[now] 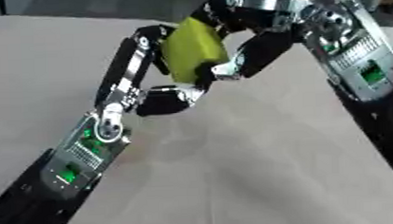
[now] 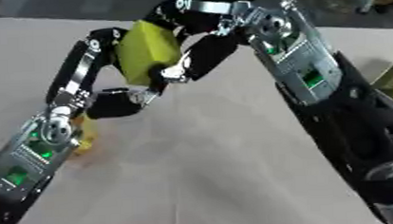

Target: Pick up the objects with one hand, pass them to the other hand, and then place them into the box on the other side of the table.

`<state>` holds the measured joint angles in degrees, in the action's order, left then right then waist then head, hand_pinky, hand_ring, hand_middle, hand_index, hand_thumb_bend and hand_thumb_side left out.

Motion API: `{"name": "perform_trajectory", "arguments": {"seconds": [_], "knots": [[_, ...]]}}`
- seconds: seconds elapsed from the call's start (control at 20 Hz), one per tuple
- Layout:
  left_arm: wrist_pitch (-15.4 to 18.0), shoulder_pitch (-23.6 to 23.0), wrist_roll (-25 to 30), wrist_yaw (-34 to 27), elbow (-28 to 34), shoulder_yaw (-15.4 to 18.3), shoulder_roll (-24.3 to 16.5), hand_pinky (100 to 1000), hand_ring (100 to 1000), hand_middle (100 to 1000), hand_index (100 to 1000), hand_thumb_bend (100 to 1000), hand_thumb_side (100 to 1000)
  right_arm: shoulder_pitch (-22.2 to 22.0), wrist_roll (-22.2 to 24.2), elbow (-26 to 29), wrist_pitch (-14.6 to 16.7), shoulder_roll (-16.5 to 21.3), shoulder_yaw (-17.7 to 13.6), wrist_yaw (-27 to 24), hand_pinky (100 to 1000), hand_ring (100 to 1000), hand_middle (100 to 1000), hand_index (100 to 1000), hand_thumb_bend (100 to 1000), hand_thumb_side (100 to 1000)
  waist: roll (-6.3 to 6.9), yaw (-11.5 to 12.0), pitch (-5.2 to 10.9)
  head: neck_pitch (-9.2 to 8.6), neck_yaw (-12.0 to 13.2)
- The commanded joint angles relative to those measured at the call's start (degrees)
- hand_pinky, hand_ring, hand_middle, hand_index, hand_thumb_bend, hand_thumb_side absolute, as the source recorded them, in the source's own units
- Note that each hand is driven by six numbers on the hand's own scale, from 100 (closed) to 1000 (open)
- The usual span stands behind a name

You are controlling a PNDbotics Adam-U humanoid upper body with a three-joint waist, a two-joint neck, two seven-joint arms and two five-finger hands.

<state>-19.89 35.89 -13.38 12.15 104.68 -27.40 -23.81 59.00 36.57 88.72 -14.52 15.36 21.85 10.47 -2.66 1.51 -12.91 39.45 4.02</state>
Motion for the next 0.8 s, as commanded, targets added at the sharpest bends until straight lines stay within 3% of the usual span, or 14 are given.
{"name": "perform_trajectory", "arguments": {"seconds": [0.05,0.15,0.3,0.8], "knots": [[-1.33,0.47,0.12,1.69,0.55,0.34,-0.7,640,617,577,714,868,257,1.04,-1.22,0.57,-0.44,1.06,-1.08,-0.15,734,799,446,572,131,132,-0.22,-0.08,1.29,-0.52,0.08],[-2.61,0.4,0.6,3.49,0.51,0.42,-0.88,681,655,615,763,1000,374,0.97,-1.5,0.53,-0.52,1.35,-1.13,-0.25,730,793,440,564,126,132,-0.19,-0.12,1.32,-0.53,0.04],[-4.58,0.26,1.03,6.27,0.66,0.67,-1.03,711,684,640,788,1000,494,0.82,-1.92,0.5,-0.59,1.83,-1.41,-0.37,726,788,432,554,120,128,-0.15,-0.23,1.35,-0.6,-0.11],[-9.11,-0.83,-1.42,9.6,1.51,1.76,-1.5,722,714,659,800,1000,566,-0.29,-4.18,1.82,-1.21,4.6,-3.51,-1.41,719,778,415,537,117,108,0.13,-0.55,1.4,-0.57,-0.97]]}}
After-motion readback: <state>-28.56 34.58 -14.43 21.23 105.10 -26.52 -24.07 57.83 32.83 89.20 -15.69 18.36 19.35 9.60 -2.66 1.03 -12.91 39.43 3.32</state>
